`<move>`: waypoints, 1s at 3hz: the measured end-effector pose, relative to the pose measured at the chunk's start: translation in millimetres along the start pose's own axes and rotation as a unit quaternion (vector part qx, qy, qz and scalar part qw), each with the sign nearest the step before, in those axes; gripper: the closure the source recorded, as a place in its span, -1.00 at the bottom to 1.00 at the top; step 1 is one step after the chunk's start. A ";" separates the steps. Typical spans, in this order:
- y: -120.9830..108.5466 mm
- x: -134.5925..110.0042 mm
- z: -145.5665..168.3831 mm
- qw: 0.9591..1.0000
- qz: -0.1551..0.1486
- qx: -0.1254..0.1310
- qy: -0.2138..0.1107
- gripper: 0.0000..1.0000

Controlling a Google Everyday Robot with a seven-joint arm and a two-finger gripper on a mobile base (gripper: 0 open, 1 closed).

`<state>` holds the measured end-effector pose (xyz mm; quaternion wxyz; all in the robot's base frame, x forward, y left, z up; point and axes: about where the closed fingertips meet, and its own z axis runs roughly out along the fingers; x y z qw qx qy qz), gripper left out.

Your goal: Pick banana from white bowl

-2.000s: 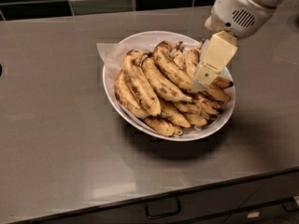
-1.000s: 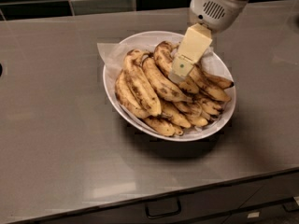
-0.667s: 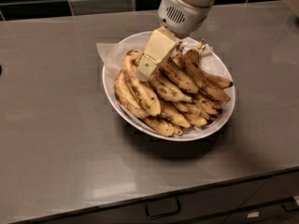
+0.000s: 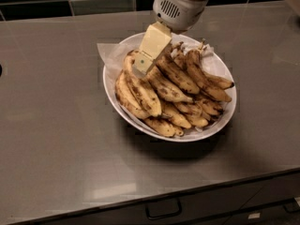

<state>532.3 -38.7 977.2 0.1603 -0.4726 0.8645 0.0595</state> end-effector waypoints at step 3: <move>-6.0 4.5 -18.8 0.998 0.050 0.046 0.015 -0.14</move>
Offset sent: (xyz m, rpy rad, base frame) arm -0.0100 -0.0171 0.0259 -0.0800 -0.0334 -0.1394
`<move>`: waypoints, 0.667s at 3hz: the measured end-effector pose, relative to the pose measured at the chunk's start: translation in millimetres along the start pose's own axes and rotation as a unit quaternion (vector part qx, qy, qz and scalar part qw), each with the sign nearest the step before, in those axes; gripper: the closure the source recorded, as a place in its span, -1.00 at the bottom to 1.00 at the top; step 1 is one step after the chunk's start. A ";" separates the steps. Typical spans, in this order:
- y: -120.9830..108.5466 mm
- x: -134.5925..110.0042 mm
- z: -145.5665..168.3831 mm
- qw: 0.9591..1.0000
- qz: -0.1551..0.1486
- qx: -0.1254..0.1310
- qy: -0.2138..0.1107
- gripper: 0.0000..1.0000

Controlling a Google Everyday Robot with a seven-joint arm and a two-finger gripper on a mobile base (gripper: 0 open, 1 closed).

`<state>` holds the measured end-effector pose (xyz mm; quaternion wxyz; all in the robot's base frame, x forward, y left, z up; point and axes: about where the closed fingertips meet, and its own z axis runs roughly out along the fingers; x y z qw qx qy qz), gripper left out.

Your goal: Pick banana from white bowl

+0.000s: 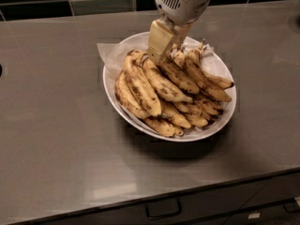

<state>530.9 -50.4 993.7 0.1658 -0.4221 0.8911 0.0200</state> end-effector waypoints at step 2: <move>-7.2 7.6 6.6 0.999 0.026 0.008 0.019 -0.08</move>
Offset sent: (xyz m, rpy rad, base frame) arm -0.0032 -0.0192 -0.0104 -0.0718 0.0568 -0.0919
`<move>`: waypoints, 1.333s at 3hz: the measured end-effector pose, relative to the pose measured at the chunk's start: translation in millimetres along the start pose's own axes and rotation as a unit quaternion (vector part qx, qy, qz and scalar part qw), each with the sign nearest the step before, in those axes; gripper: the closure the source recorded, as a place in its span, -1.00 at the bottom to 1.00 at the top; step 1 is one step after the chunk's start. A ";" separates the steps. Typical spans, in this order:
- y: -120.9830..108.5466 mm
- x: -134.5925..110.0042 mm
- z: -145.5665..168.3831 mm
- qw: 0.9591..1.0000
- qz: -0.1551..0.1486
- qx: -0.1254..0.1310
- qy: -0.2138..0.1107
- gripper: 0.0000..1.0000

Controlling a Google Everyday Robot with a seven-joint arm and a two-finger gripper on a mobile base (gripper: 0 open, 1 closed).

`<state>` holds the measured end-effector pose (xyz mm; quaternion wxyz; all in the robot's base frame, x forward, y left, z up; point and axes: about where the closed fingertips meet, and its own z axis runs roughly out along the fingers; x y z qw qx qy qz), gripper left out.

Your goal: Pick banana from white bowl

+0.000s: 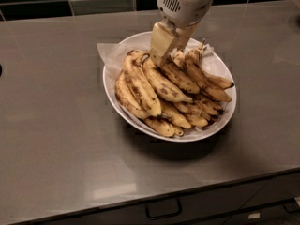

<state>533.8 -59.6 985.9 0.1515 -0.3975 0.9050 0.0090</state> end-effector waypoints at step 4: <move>-0.6 -1.7 17.3 0.999 0.003 -0.031 0.010 -0.22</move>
Offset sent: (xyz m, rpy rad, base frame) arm -0.0056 -0.0068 -0.0109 -0.0282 0.0665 -0.0168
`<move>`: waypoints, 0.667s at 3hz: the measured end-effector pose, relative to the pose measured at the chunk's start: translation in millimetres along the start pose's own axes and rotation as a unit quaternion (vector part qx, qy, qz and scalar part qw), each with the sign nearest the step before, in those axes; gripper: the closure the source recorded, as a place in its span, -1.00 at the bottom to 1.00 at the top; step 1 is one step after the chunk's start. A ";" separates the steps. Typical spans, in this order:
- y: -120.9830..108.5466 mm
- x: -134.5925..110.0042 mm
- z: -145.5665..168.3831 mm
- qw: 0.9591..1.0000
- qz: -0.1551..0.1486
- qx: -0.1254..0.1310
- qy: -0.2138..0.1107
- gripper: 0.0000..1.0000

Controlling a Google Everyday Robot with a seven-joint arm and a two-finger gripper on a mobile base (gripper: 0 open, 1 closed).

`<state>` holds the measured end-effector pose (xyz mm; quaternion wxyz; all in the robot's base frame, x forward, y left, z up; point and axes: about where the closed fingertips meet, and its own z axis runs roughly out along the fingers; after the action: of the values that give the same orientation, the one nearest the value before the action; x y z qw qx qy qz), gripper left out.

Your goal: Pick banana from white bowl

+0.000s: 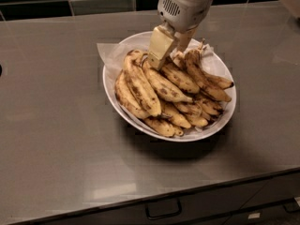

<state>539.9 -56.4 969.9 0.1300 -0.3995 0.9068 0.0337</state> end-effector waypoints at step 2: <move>0.6 -2.2 2.8 1.000 -0.002 -0.013 0.001 -0.26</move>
Offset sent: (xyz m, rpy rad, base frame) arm -0.0015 0.0039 -0.0341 0.0506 0.1292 0.0510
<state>541.5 -54.0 967.8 0.1243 -0.4030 0.9056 0.0444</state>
